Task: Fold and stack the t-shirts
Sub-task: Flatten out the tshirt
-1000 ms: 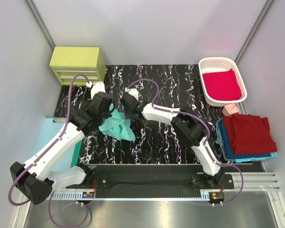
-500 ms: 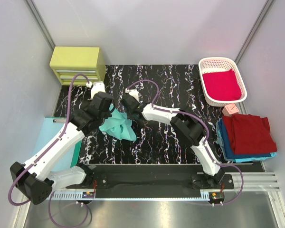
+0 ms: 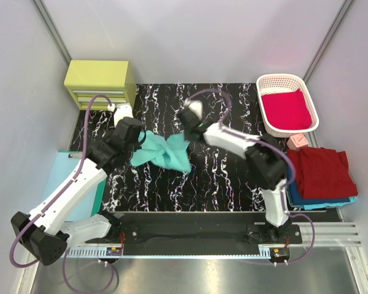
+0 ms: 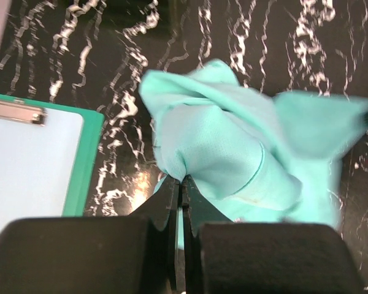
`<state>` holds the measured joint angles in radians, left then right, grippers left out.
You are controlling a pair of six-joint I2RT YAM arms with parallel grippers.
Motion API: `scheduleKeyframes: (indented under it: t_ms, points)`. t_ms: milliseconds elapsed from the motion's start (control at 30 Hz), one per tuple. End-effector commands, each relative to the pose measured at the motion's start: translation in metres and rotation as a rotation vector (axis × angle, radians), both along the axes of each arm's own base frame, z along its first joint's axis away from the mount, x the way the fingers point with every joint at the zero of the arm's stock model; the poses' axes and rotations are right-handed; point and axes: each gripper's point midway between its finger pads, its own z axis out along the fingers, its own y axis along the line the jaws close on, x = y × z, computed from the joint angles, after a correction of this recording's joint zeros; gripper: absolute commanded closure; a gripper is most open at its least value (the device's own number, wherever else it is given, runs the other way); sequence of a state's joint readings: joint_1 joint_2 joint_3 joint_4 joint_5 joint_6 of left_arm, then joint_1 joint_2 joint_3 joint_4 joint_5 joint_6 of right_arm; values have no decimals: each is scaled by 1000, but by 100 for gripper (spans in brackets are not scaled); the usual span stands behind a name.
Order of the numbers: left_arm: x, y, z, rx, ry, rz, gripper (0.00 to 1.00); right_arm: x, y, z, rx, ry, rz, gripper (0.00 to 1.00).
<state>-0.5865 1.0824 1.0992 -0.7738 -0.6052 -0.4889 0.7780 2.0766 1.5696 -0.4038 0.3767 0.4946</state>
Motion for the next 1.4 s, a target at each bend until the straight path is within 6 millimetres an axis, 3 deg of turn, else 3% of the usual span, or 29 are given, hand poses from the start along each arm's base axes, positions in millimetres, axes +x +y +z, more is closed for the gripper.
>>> scheduleKeyframes:
  t_ms: [0, 133, 167, 200, 300, 467, 633, 667, 733, 767, 833, 933, 967, 1033, 1067, 1133, 1233, 1367]
  points:
    - [11, 22, 65, -20, -175, 85, 100, 58, -92, 192, 96, -355, -222, 100]
    - [14, 25, 80, -53, -203, 98, 100, 61, -149, 278, 106, -517, -335, 100]
    - [14, 24, 82, -63, -205, 98, 100, 57, -155, 293, 95, -547, -334, 100]
    - [16, 26, 87, -69, -216, 104, 100, 50, -163, 320, 116, -597, -344, 100]
    - [19, 30, 100, -76, -240, 122, 100, 33, -179, 360, 131, -667, -358, 100]
    - [20, 38, 139, -82, -318, 143, 100, -5, -204, 407, 178, -752, -359, 100]
    - [22, 40, 175, -95, -381, 143, 100, -35, -220, 429, 199, -784, -350, 100]
    - [22, 38, 191, -120, -409, 130, 100, -50, -229, 443, 233, -818, -358, 100]
    - [21, 35, 205, -149, -431, 117, 100, -62, -238, 455, 236, -851, -366, 100]
    - [21, 32, 216, -170, -451, 102, 100, -68, -245, 460, 221, -866, -368, 100]
    - [29, 26, 219, -171, -456, 85, 100, -67, -248, 456, 187, -863, -371, 100]
    - [53, 10, 192, -179, -352, 58, 100, -62, -241, 430, 173, -806, -357, 100]
    - [55, 1, 195, -221, -336, 25, 100, -63, -242, 421, 173, -780, -374, 100]
    - [50, -7, 205, -286, -354, 8, 100, -74, -252, 427, 185, -800, -397, 100]
    - [43, -6, 212, -279, -391, 18, 100, -87, -262, 441, 227, -872, -409, 100]
    - [28, 6, 242, -285, -516, 29, 100, -95, -273, 450, 196, -926, -421, 100]
    - [34, 16, 238, -214, -494, 64, 100, -81, -271, 436, 124, -865, -440, 100]
    - [36, 12, 226, -217, -455, 58, 100, -75, -259, 427, 156, -838, -408, 100]
